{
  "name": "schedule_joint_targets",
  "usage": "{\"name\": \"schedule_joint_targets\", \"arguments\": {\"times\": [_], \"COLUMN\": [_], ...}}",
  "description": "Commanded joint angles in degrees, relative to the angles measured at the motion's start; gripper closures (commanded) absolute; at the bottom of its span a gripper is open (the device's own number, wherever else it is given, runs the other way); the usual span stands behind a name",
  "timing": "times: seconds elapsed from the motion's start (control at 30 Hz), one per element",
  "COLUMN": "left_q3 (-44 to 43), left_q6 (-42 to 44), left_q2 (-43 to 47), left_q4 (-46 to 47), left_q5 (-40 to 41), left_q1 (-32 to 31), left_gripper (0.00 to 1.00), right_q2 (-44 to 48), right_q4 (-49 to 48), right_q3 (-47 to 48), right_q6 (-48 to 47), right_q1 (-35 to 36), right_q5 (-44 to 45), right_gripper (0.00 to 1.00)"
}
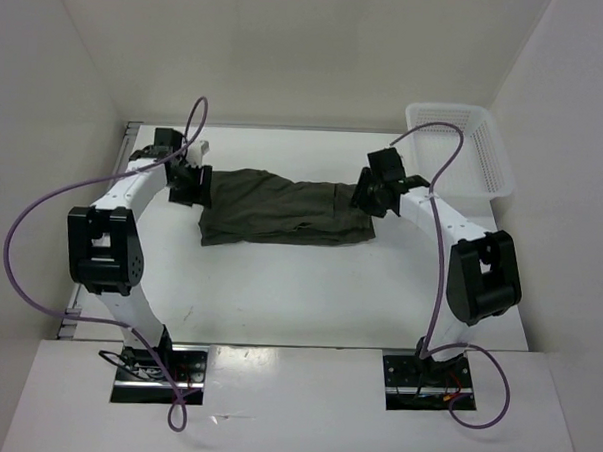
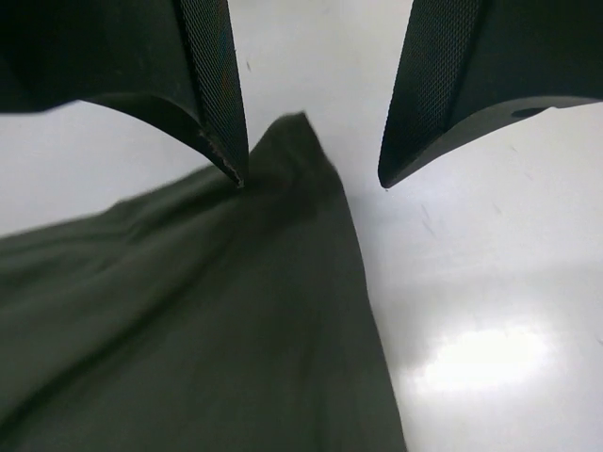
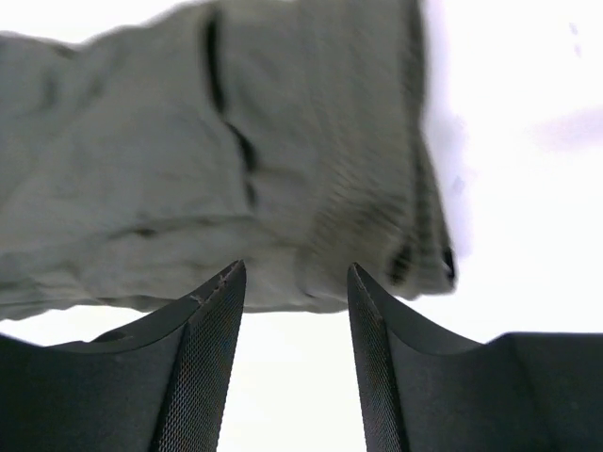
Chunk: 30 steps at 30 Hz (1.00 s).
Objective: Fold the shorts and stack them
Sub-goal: Fold the shorts
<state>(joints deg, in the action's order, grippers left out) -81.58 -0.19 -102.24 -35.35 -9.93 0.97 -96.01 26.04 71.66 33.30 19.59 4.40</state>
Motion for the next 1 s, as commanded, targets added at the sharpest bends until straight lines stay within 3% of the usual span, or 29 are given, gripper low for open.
{"name": "schedule_joint_targets", "arguments": {"times": [0.0,0.1,0.23,0.63,0.77,0.8,0.97], "left_q3": [4.4,7.6,9.3,13.3,13.3,13.3,13.3], "left_q6": [0.2,0.2,0.2,0.2,0.2,0.2,0.2], "left_q2": [1.4,2.7,2.7,3.2,2.0,2.0,2.0], "left_q4": [-5.9,-5.9,-4.8,-3.7,-3.7,-3.0,-1.9], "left_q5": [-6.9,-9.3,-13.0,-12.5,-12.5,-12.5,-12.5], "left_q1": [3.1,3.1,3.1,3.6,3.6,3.6,3.6], "left_gripper": [0.35,0.35,0.35,0.35,0.61,0.72,0.87], "right_q2": [2.3,2.8,1.5,-2.6,-3.2,-3.2,-3.9], "right_q4": [-2.2,-4.3,-4.3,-5.5,-4.8,-4.8,-4.8], "right_q3": [-2.8,-4.3,-4.9,-6.0,-5.4,-5.4,-6.4], "right_q6": [1.4,1.4,1.4,1.4,0.9,0.9,1.4], "right_q1": [-2.0,-2.7,-4.6,-4.6,-4.6,-4.6,-4.6], "right_q5": [-1.1,-2.4,-4.8,-8.7,-8.7,-8.7,-9.4], "right_gripper": [0.46,0.41,0.41,0.39,0.37,0.37,0.45]}}
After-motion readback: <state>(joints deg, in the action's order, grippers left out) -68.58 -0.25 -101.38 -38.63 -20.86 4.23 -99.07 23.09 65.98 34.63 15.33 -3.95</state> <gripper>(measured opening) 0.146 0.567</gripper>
